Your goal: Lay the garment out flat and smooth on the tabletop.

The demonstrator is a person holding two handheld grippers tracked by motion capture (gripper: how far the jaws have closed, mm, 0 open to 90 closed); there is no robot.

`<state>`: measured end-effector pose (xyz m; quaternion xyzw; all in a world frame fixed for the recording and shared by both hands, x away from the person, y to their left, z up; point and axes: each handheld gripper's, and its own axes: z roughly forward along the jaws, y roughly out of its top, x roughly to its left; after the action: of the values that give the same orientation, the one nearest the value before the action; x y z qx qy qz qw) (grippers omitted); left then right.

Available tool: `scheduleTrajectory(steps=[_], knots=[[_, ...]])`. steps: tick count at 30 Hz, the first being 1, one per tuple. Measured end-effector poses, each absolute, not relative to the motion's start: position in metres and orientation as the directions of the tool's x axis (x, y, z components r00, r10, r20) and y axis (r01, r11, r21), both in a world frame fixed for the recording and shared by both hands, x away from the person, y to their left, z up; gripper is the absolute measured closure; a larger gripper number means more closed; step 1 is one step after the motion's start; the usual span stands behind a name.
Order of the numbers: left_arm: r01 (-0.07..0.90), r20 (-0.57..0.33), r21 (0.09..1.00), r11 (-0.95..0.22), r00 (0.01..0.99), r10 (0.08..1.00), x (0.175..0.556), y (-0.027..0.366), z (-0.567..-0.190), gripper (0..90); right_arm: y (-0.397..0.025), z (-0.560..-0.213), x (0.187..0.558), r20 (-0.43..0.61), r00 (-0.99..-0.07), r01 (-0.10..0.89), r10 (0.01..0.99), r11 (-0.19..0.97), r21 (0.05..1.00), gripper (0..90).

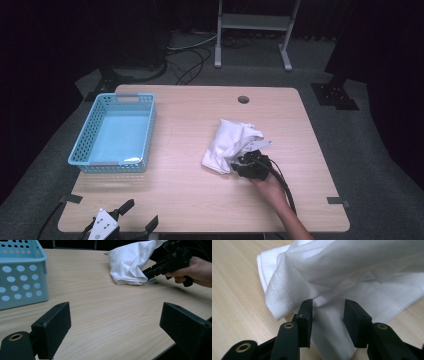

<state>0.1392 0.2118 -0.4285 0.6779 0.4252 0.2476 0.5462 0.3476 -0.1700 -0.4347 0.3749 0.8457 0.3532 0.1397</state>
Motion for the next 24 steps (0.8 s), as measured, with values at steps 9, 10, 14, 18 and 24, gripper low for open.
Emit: scheduleTrajectory(steps=[9,10,14,18,24], knots=[[0.291,-0.112,0.955,-0.055,0.525,0.844,0.135,0.203,-0.427,9.4,-0.201,-0.435,0.32,0.03,-0.71,0.516,0.703,0.492,0.701,57.6],[0.291,-0.112,0.955,-0.055,0.526,0.843,0.135,0.201,-0.427,9.4,-0.205,-0.435,0.315,0.031,-0.711,0.515,0.702,0.491,0.703,57.6],[0.284,-0.104,0.957,-0.059,0.526,0.844,0.135,0.197,-0.426,9.4,-0.218,-0.436,0.303,0.03,-0.722,0.505,0.691,0.497,0.706,57.2],[0.277,-0.099,0.959,-0.063,0.535,0.839,0.133,0.189,-0.424,9.4,-0.233,-0.437,0.287,0.033,-0.732,0.496,0.681,0.498,0.712,56.0],[0.248,-0.07,0.965,-0.084,0.553,0.83,0.131,0.173,-0.419,9.4,-0.252,-0.438,0.263,0.033,-0.752,0.477,0.658,0.51,0.716,53.0]])
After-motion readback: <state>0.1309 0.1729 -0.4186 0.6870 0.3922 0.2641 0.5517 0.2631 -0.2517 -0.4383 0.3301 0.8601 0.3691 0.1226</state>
